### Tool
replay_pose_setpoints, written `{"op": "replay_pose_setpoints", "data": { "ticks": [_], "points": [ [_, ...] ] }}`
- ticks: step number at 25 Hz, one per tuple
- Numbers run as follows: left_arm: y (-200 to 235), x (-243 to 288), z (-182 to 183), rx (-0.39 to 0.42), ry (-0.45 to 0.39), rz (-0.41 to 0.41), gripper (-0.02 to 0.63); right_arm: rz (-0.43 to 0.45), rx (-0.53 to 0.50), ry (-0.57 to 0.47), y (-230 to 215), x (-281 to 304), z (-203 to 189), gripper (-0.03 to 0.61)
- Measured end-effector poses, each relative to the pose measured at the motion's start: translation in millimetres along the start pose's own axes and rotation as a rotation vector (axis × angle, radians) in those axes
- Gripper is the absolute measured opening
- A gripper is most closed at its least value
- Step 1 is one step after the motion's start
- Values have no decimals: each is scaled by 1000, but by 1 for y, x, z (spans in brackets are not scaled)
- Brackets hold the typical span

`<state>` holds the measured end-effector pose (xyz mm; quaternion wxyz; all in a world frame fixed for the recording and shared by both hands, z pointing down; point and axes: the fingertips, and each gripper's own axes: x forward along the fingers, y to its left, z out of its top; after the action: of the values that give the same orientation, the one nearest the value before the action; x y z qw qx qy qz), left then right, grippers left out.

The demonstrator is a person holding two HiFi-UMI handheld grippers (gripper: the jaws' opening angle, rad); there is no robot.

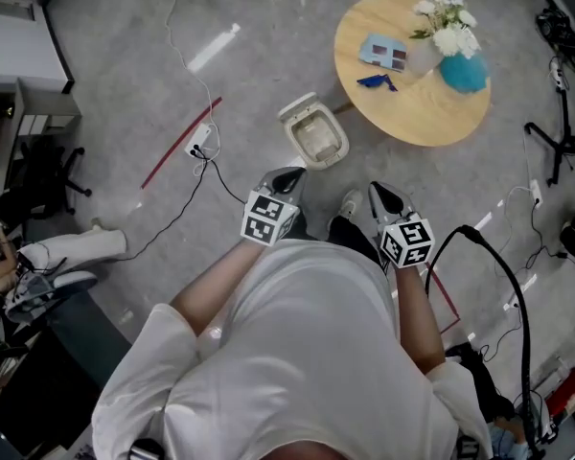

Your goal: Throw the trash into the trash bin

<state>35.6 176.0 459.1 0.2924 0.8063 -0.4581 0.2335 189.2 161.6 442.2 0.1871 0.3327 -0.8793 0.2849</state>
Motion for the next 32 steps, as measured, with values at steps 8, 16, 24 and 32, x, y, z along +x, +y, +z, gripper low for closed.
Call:
{"op": "replay_pose_setpoints", "data": {
  "ticks": [8,16,24,32],
  "points": [
    [-1,-29,13,12,-60,11,3,-4,-34,1,11,-8,0,0],
    [5,-49,16,26,-75,24,5,-18,-59,-20,21,-14,8,0],
    [2,-57,24,31,-90,3,4,-21,-80,-34,27,-14,17,0],
    [3,-53,19,16,-85,-6,5,-32,-70,-44,30,-14,17,0]
  ]
}}
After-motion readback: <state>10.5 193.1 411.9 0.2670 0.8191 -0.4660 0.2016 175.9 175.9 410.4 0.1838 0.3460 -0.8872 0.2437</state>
